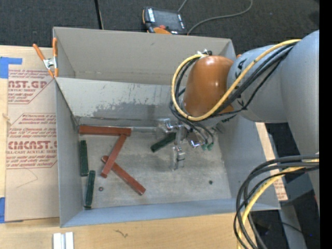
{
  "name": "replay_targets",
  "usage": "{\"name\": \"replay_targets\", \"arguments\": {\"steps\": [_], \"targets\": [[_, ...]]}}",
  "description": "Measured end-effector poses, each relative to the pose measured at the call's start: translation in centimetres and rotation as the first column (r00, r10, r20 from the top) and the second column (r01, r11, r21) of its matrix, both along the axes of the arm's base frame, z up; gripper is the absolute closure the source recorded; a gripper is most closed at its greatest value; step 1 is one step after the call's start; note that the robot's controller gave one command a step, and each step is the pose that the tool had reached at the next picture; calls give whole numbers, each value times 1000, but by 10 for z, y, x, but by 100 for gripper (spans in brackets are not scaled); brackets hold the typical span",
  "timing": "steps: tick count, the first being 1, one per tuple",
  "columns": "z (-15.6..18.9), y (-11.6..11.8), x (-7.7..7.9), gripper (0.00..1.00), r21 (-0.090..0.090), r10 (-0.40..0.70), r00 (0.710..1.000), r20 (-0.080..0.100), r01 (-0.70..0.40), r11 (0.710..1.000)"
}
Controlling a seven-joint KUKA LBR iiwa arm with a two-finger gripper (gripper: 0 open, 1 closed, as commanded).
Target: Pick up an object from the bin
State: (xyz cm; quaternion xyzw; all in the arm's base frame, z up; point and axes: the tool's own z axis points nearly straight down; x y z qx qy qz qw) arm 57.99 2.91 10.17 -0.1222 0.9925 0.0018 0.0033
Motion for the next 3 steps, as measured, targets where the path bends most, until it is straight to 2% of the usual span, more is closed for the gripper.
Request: {"name": "replay_targets", "arguments": {"steps": [1,2,3], "targets": [[6,-22,15,0,-4,98,995,-2,-98,995],[-33,-11,13,0,-3,216,976,-6,-216,976],[-34,-11,14,0,-3,215,977,-4,-215,977]]}}
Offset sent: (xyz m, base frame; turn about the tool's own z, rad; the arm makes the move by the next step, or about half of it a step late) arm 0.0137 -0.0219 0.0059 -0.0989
